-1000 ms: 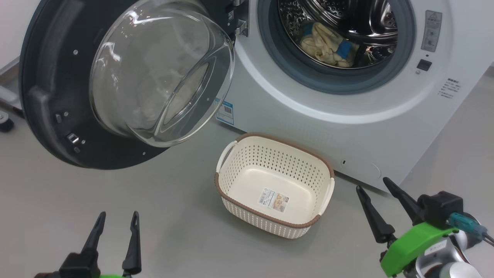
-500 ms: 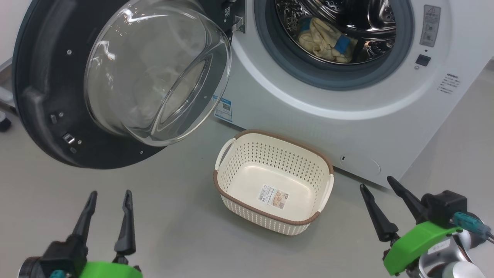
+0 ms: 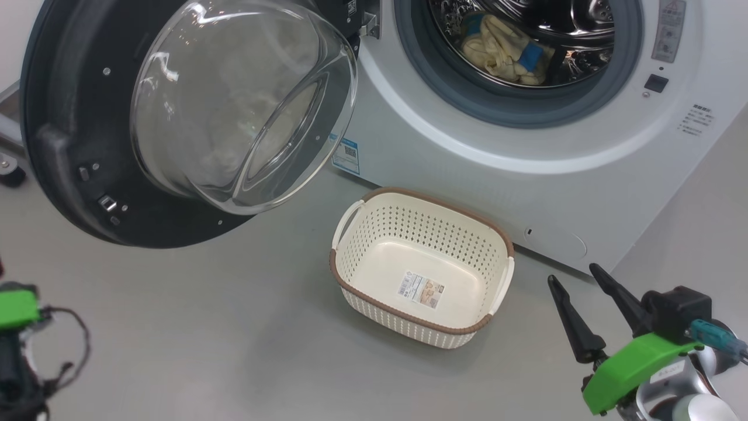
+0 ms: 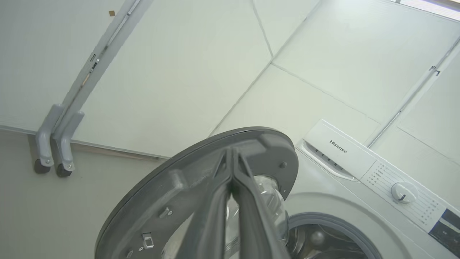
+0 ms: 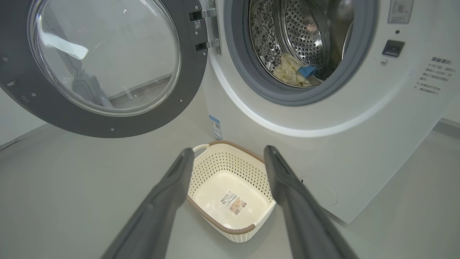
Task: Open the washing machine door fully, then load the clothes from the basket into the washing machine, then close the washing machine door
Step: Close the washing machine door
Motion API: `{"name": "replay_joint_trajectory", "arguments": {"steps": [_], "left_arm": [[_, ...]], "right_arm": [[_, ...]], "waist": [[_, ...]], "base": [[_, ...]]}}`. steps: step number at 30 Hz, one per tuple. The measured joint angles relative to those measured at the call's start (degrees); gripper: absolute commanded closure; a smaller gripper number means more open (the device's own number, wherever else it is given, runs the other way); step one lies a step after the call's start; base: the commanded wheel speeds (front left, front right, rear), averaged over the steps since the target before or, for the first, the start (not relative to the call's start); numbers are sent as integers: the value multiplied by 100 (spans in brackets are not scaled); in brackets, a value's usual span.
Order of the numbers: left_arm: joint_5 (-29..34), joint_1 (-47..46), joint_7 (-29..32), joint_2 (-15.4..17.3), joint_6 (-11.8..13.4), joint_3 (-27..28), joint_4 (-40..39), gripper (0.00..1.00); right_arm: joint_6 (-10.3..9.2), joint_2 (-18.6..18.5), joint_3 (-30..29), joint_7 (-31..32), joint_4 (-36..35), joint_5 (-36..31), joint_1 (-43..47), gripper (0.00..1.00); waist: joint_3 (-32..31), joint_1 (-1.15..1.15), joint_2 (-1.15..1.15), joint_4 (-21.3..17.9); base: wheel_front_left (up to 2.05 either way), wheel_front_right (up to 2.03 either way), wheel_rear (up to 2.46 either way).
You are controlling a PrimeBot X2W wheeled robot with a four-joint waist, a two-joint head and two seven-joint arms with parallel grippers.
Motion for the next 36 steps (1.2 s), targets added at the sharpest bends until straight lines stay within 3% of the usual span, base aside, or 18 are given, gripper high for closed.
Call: {"name": "replay_joint_trajectory", "arguments": {"steps": [1,2,5,9,12,17,25,36], "left_arm": [[-356,-132,102,12,-135,192,88,100],[-1158,-433,346,20,-361,594,366,100],[-2153,-895,745,88,-542,1129,970,100],[-3148,-1389,1344,313,-554,1637,1945,100],[-3830,-1711,1742,389,-407,1982,2709,100],[-4298,-2071,2147,521,-257,2263,3669,100],[-4645,-2351,2399,620,-260,2509,4785,100],[-4830,-2709,2593,652,-590,2639,5516,100]], "right_arm": [[0,-1,2,1,-12,0,-1,0],[0,-9,2,2,-24,0,-3,0],[0,-38,3,8,-26,0,-7,0],[0,-103,25,70,-42,0,-9,0],[0,-154,49,94,-58,0,-13,0],[0,-229,160,186,-91,37,-18,0],[0,-397,174,336,-234,66,-25,0],[0,-577,170,488,-459,104,-44,0]], "waist": [[16,0,0,-5],[50,0,0,-19],[88,0,0,-48],[129,0,0,-134],[172,0,0,-215],[256,0,0,-378],[449,0,0,-658],[749,0,0,-944]], "base": [[0,0,0],[0,0,0],[0,0,0],[0,0,0],[0,0,0],[0,0,0],[0,0,0],[0,0,0]]}}
